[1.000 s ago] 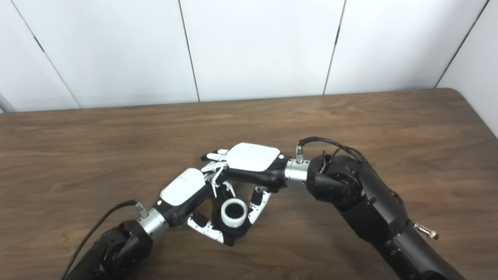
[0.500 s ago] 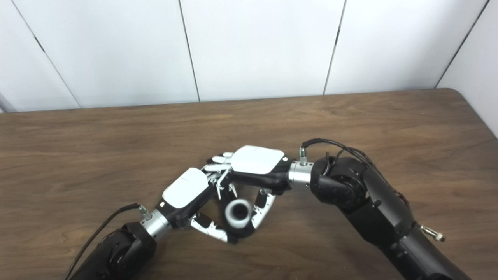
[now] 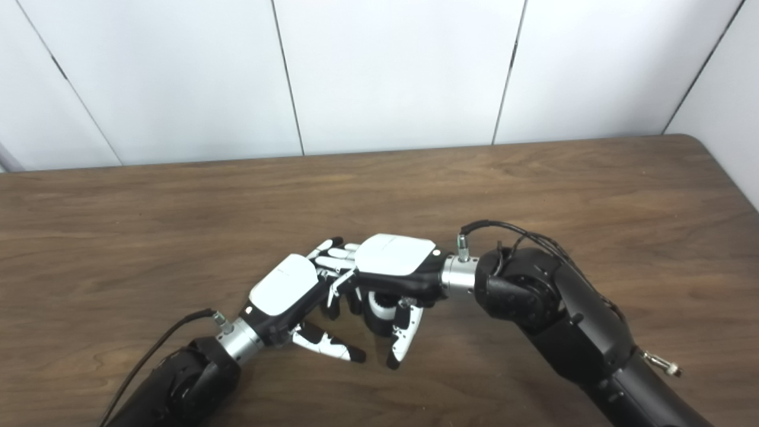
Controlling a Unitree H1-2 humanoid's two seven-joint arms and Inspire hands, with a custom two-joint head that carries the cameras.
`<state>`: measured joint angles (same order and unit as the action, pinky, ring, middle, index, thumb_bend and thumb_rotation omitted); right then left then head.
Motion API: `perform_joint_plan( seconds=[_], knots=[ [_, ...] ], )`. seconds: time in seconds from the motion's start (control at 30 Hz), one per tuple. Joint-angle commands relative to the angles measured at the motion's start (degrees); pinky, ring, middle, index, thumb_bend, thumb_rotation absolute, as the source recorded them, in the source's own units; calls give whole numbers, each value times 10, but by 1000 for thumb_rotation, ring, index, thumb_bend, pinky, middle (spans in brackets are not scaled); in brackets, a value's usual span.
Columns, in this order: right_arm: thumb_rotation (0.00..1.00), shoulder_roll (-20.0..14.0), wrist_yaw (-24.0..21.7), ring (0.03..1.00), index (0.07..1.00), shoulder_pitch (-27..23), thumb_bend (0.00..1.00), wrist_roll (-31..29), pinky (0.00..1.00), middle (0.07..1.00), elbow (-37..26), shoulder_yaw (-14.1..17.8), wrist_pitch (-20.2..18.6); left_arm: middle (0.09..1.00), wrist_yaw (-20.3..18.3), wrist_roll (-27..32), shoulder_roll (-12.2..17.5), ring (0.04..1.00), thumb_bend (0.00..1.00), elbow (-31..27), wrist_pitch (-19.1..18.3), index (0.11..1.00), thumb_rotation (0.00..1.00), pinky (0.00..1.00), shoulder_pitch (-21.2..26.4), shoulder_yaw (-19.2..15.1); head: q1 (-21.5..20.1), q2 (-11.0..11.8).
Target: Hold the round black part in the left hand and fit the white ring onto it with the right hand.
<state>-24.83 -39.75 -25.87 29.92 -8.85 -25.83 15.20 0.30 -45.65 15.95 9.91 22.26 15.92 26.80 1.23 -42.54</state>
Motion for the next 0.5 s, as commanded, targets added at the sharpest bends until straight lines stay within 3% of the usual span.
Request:
perform_joint_plan(
  seconds=[0.0,0.23,0.47],
  knots=[
    [189,-1,19,1000,767,-10,1000,-16,1000,1000,-16,11,18,863,-10,-8,14,1000,525,11,-5,481,57,1000,12,-3,-7,3],
    [162,4,39,1000,767,-9,1000,-19,1000,1000,-21,33,14,846,-4,-9,21,1000,525,21,3,481,58,1000,13,-3,-14,16],
    [156,1,73,1000,762,-3,1000,-8,1000,1000,-22,75,8,837,15,-7,30,1000,525,41,19,481,58,1000,3,-4,-40,46]
  ],
)
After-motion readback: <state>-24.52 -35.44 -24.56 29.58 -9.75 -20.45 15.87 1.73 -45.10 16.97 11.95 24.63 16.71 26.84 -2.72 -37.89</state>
